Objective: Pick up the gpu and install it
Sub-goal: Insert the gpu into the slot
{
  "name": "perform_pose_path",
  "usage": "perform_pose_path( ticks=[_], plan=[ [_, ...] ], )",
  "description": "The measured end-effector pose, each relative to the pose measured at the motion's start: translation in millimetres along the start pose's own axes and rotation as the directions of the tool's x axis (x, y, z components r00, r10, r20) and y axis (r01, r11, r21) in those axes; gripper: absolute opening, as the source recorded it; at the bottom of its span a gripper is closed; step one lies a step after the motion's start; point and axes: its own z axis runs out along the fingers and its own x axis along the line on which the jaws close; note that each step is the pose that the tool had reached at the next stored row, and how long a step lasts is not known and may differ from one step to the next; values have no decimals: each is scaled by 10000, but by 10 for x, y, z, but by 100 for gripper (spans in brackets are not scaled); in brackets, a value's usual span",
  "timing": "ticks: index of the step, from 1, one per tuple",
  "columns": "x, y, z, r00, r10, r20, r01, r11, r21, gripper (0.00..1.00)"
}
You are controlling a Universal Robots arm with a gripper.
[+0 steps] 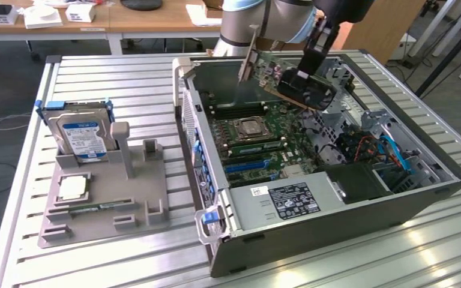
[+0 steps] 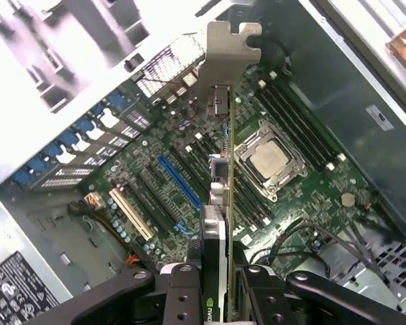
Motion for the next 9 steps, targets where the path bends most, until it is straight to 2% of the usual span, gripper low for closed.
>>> perform_pose_path(
  ticks=[4,9],
  plan=[
    [0,0,0,9976,-684,-61,684,9977,15,27],
    [0,0,0,9878,-1550,-136,1551,9879,25,27]
  ],
)
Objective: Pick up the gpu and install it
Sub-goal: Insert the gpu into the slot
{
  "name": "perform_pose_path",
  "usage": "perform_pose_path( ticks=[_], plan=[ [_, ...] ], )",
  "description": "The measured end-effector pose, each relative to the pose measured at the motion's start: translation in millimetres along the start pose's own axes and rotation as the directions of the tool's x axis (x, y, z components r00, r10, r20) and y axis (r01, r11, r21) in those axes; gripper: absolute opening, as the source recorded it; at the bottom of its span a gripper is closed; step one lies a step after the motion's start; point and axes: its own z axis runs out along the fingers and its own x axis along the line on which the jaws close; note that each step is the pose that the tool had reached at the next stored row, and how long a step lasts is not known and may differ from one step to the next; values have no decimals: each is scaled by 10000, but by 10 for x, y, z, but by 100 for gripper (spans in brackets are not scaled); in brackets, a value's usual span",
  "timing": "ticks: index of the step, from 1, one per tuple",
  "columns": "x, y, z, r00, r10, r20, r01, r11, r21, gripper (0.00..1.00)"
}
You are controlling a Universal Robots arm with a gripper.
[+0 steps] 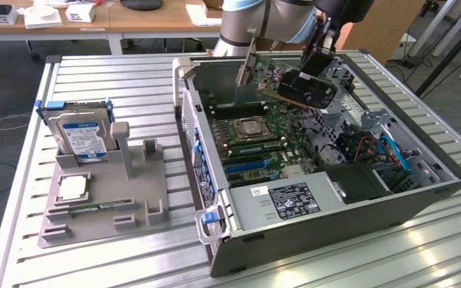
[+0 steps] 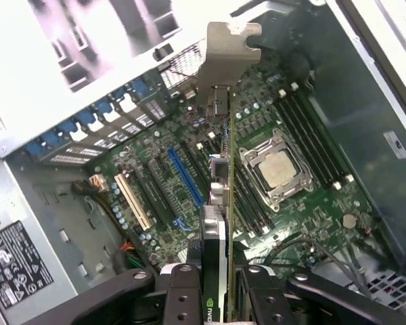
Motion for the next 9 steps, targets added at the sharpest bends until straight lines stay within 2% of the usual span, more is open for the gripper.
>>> perform_pose_path(
  ticks=[5,7,9],
  plan=[
    [0,0,0,9966,-820,-65,820,9966,12,27],
    [1,0,0,9939,-1097,-71,1097,9940,9,27],
    [0,1,0,9911,-1333,-48,1333,9911,-7,27]
  ],
)
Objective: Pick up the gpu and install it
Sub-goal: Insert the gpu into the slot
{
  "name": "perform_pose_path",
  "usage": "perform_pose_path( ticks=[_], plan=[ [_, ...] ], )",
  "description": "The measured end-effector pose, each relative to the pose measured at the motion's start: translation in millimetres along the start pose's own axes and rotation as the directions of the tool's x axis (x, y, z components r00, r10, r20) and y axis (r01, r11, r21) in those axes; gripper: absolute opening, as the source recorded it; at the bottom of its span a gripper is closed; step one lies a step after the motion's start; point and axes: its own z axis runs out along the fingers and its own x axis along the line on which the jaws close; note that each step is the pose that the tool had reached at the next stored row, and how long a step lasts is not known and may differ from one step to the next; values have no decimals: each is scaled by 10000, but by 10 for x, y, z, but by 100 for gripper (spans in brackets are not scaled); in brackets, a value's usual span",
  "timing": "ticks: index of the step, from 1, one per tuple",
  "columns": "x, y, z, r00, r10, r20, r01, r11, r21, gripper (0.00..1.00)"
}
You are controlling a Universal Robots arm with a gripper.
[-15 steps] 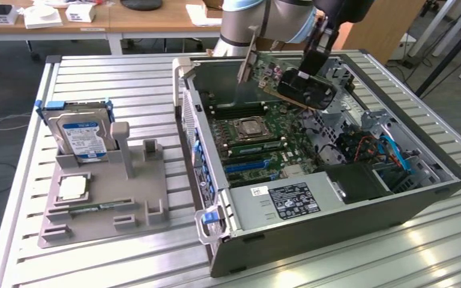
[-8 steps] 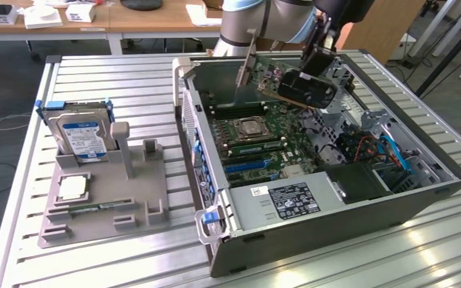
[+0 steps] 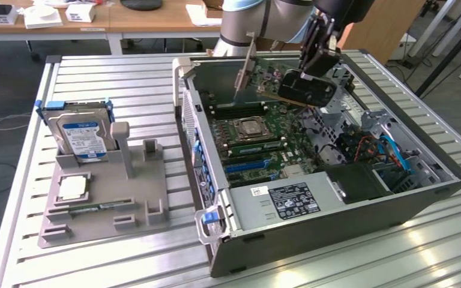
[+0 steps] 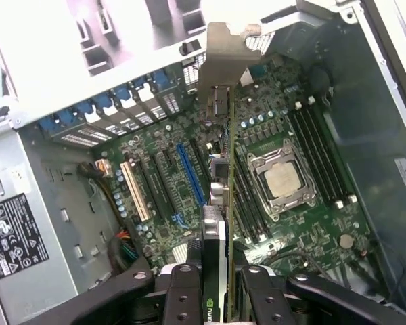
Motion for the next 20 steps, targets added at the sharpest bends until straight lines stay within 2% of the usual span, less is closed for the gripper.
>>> perform_pose_path(
  ticks=[2,8,11,13,14,15,20],
  plan=[
    [0,-2,0,9998,-193,80,194,9998,-35,27],
    [0,-2,0,9963,-672,528,683,9975,-196,27],
    [0,-2,1,9928,-899,787,923,9954,-276,27],
    [0,-2,0,9898,-1019,993,1055,9939,-324,27],
    [0,-2,0,9881,-1064,1114,1109,9932,-349,27],
    [0,-2,0,9869,-1079,1202,1131,9929,-373,27],
    [0,-2,0,9863,-1084,1240,1139,9928,-383,27]
  ],
)
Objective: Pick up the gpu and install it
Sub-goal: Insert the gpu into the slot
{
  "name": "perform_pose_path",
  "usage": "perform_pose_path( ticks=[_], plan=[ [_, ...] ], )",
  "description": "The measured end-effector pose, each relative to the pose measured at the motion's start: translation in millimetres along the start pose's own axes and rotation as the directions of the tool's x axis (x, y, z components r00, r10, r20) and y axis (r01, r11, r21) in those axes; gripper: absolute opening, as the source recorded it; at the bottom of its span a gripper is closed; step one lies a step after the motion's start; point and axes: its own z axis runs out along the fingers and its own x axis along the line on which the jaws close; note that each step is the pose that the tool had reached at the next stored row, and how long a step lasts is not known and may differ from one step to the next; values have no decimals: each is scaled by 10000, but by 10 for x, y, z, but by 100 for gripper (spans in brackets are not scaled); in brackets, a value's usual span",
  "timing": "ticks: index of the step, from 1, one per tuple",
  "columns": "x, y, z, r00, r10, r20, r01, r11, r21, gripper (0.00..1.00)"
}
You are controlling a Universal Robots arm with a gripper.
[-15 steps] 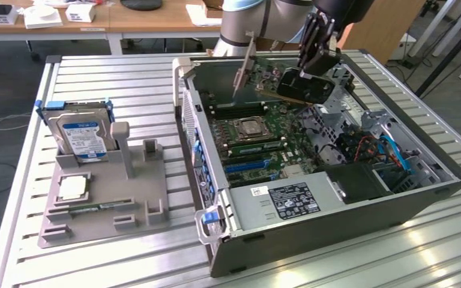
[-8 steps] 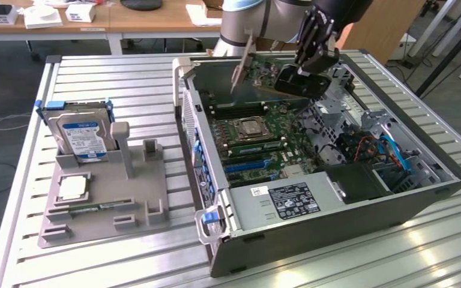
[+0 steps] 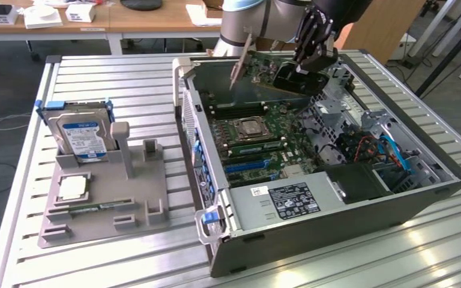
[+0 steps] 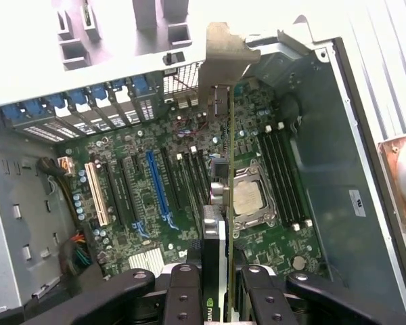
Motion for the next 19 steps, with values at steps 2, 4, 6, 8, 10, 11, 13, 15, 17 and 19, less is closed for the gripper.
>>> perform_pose_path(
  ticks=[2,4,6,8,10,11,13,15,17,19],
  plan=[
    [0,0,0,10000,-1,7,1,10000,-2,27],
    [0,0,-1,10000,-15,21,15,10000,-9,27],
    [1,0,0,9999,-82,66,82,10000,-27,27],
    [0,0,0,9996,-263,98,264,9996,-48,27],
    [0,0,1,9986,-510,111,511,9987,-73,27],
    [0,0,1,9979,-644,113,645,9979,-82,27],
    [0,0,1,9959,-898,121,899,9959,-80,27],
    [0,-1,1,9933,-1147,129,1148,9934,-65,27],
    [0,-1,2,9902,-1392,135,1392,9903,-39,27],
    [1,-1,2,9864,-1640,146,1640,9865,-2,27]
  ],
)
